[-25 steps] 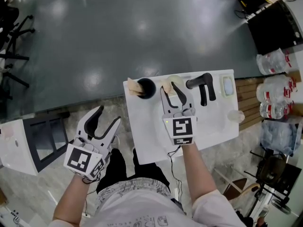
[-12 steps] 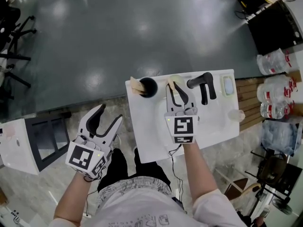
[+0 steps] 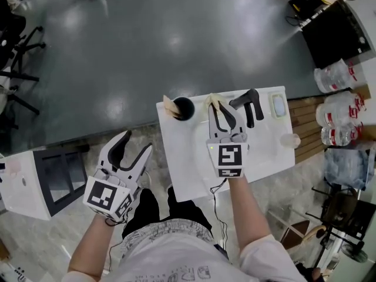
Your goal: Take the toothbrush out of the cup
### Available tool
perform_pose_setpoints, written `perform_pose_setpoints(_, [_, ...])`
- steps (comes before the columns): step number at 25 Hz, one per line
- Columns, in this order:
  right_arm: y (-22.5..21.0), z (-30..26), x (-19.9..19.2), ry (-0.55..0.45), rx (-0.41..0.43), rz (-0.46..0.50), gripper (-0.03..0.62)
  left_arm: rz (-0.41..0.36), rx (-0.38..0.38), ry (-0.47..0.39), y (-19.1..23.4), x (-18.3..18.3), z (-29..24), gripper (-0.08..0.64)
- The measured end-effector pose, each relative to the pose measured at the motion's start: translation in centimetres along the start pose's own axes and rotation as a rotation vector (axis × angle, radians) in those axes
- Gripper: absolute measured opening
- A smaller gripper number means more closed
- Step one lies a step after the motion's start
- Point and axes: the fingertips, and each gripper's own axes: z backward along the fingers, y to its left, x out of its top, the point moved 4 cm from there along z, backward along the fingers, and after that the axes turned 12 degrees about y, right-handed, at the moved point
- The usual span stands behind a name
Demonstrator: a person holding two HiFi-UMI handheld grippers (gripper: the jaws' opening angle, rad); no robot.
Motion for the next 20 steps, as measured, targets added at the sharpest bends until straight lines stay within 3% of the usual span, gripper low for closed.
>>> perform_pose_setpoints(20, [-0.6,9.7,5.7,-0.144,-0.127,-0.030,0.060,-0.048,-0.055,-0.089,-0.8,2.0,4.6,0.253])
